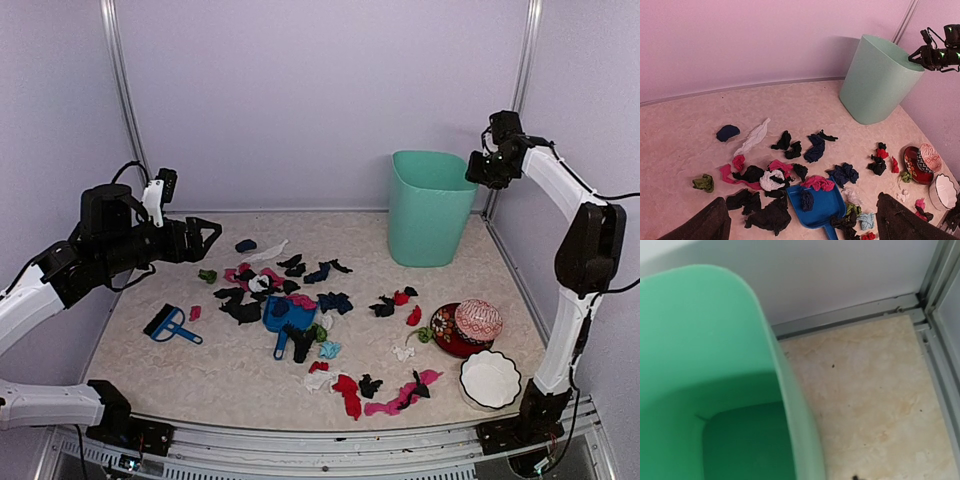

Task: Sweep away the paper scraps from the table
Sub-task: Pick up the trash bin from the corner of the board.

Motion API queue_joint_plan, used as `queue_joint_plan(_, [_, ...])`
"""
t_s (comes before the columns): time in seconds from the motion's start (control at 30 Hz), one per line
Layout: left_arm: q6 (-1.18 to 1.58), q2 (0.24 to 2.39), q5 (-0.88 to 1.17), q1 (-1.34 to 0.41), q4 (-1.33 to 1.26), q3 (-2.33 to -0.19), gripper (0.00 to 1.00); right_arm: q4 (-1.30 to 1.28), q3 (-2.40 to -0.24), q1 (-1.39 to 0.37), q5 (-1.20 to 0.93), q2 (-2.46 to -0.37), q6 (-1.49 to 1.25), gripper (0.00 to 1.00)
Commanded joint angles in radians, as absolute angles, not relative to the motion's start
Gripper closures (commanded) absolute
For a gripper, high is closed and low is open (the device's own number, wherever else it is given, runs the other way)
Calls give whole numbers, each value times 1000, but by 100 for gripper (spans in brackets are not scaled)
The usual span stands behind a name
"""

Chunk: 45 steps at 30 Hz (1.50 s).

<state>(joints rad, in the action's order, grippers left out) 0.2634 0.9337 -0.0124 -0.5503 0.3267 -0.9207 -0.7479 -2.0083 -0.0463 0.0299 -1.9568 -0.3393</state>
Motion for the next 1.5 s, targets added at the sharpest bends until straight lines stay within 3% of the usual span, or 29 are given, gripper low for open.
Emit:
queue_joint_plan(0.0, [247,920,-2,-544,328,-926,1,-784,-2071,-37,11,-1996,-350,63])
queue_joint_plan(0.2, [247,919,2,-544,329,-927,1,-797,-2093,-37,4,-2010,-348,78])
queue_joint_plan(0.63, [252,911,8,-543,327,-926,1,-825,-2127,-40,-6,-2028,-347,100])
queue_joint_plan(1.47, [254,907,11,-543,327,-924,1,-765,-2119,-103,-21,-1930,-367,100])
